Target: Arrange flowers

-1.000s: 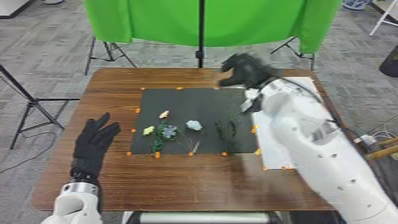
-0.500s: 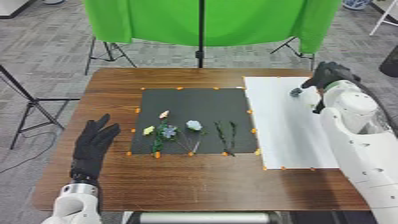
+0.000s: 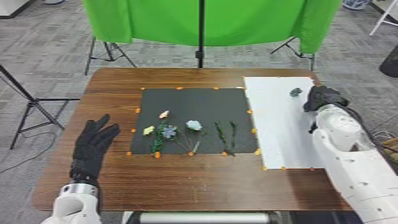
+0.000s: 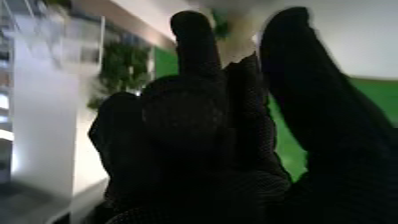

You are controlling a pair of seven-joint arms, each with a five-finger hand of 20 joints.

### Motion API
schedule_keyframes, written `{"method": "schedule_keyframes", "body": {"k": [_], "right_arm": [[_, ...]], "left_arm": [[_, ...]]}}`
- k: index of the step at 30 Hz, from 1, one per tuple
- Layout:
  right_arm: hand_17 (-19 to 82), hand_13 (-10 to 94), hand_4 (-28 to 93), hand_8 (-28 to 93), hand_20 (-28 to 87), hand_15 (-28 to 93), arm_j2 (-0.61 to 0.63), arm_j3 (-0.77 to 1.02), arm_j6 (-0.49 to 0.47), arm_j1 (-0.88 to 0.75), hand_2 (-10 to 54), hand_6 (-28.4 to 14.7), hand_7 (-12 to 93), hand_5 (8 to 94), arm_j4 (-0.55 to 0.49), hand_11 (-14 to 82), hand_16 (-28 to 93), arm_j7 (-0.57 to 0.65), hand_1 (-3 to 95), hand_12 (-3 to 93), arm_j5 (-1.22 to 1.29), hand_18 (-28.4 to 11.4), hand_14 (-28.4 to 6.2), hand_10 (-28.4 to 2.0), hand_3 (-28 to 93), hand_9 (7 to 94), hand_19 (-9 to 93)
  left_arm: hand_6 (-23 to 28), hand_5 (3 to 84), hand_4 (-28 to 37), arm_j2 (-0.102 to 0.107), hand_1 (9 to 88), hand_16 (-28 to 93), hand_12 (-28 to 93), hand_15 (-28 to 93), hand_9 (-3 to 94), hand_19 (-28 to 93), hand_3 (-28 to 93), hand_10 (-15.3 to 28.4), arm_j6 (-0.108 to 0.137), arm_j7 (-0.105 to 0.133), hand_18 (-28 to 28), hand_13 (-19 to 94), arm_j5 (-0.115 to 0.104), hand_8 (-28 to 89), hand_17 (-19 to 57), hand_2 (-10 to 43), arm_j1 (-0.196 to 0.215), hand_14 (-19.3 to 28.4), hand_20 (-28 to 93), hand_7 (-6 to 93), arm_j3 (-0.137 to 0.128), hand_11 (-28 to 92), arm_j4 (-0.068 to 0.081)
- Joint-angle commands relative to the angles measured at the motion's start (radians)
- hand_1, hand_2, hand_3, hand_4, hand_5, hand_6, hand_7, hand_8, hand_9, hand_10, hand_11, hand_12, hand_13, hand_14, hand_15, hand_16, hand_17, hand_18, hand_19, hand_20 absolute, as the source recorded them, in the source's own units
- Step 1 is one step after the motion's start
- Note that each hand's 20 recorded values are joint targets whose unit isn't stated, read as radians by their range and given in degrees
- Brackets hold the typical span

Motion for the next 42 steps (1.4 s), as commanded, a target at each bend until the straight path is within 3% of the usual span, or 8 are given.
{"method": "schedule_keyframes", "body": {"k": [1,8,14,21,33,42], "right_arm": [[66,91,-16,10,58,62,0.041,-0.038,0.213,-0.02,-9.5,-0.7,22,76.5,-0.048,6.8,31,-0.02,63.5,34.9,0.059,-10.5,-1.3,-8.9,54,89.2,93],[67,92,-16,10,58,61,0.073,-0.155,0.263,0.0,-9.5,-1.0,22,77.7,-0.205,6.9,32,-0.066,63.8,35.6,0.185,-10.4,-1.1,-8.9,55,90.6,93],[67,92,-16,11,58,61,0.065,-0.301,0.181,0.025,-9.5,-1.0,22,77.9,-0.313,6.6,32,-0.141,63.6,35.9,0.277,-10.2,-1.0,-8.8,55,90.6,93],[67,92,-15,11,59,61,0.017,-0.424,0.142,0.084,-9.5,-0.4,22,77.2,-0.26,6.4,32,-0.223,62.6,36.1,0.278,-10.1,-1.0,-8.4,56,90.0,93],[66,90,-15,10,59,62,0.029,-0.403,0.065,0.045,-9.5,0.0,23,72.8,-0.262,6.3,33,-0.234,60.2,37.8,0.271,-10.0,-1.1,-10.6,56,86.5,93],[65,89,-14,8,59,63,0.044,-0.394,0.016,0.035,-9.5,0.3,22,67.9,-0.286,12.9,32,-0.236,55.5,32.4,0.289,-10.2,-1.4,-11.7,55,81.4,93]], "left_arm": [[3.9,38.5,-28.3,-0.003,17.6,6,15,10,44.2,7,62,12.2,-0.003,-0.011,13.1,34,0.002,-5,1.3,4.6,0.014,15.0,19,5.6,-0.006,16,-0.002],[3.9,38.5,-28.3,-0.005,17.6,6,15,10,44.2,7,62,12.2,-0.007,-0.01,13.2,34,0.004,-5,1.3,4.6,0.01,15.0,19,5.6,-0.001,16,0.001],[3.9,38.5,-28.3,-0.007,17.6,6,15,10,44.2,7,62,12.2,-0.006,-0.009,13.1,34,0.005,-5,1.3,4.6,0.004,15.0,19,5.6,0.002,16,0.003],[3.8,38.5,-28.3,-0.011,17.5,6,15,10,44.2,7,62,12.2,-0.01,-0.006,13.1,34,0.006,-5,1.3,4.5,0.001,15.0,19,5.7,0.005,16,0.005],[3.8,38.5,-28.3,-0.01,18.0,6,15,10,44.2,7,63,12.2,-0.011,-0.007,13.1,34,0.004,-5,1.3,4.2,0.008,15.0,19,5.6,0.002,16,0.005],[3.9,38.4,-28.3,-0.011,18.0,6,15,10,44.2,7,63,12.2,-0.02,0.001,13.1,34,0.005,-5,1.3,4.0,0.008,14.9,19,5.6,0.001,16,0.007]]}}
